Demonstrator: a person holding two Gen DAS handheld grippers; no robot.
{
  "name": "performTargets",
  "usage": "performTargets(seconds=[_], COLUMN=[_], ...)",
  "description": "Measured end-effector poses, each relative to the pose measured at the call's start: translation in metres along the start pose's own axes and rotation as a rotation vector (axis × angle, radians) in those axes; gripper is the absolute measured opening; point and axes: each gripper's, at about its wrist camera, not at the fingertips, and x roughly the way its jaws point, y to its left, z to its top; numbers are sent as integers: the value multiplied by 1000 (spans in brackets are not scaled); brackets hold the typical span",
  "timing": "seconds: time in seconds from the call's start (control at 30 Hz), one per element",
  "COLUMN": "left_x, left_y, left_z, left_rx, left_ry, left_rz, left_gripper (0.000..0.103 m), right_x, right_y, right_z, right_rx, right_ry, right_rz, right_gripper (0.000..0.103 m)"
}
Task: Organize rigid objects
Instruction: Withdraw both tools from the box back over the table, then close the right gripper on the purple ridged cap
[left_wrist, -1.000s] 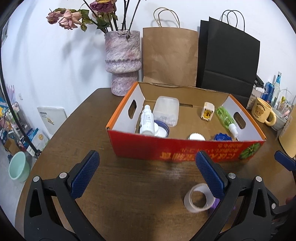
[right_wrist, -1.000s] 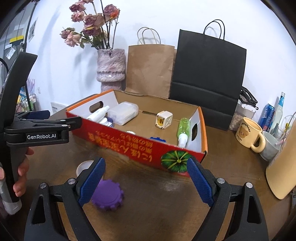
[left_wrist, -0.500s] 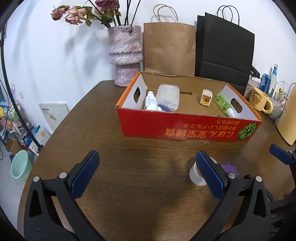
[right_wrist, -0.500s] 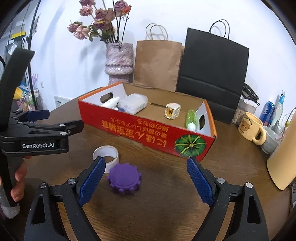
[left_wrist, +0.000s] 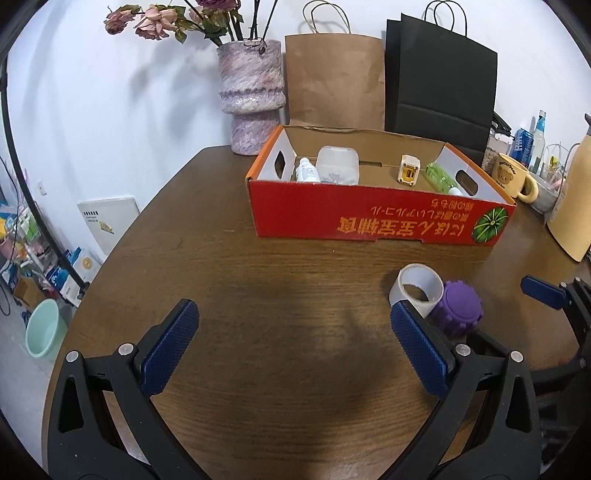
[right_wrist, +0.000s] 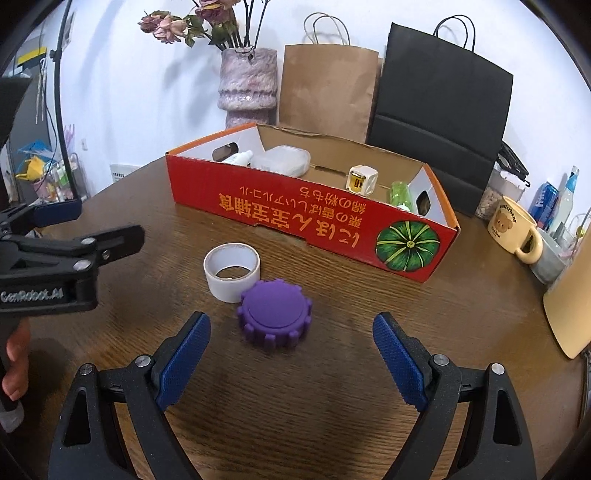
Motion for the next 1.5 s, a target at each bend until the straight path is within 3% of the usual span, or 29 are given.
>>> performTargets(seconds=[0.3,0.67,0.73,0.8,0.9,1.2,1.5], left_x=[1,1,2,2,3,7,14], left_y=[6,6,6,7,6,6,-1], left_z=[-2,-1,-1,-2,-2,-2,-3], left_rx=[-13,-17,-18,-18,-16,-19,-17], left_ry=[12,19,20,20,22,32,43], left_rz=[-12,-23,-24,-26,-25,-27,-36], left_gripper=[103,103,103,103,103,103,103], right_x=[31,48,48,46,45,29,13], right_y=[-8,0,1,0,0,5,-15], right_z=[2,10,10,11,11,14,19], right_rx=[42,39,40,51,53,17,71], right_ry=[146,174,173,160,155,78,19], right_rz=[40,40,44,52,70,69,26], right_gripper=[93,93,85,64,56,55,55])
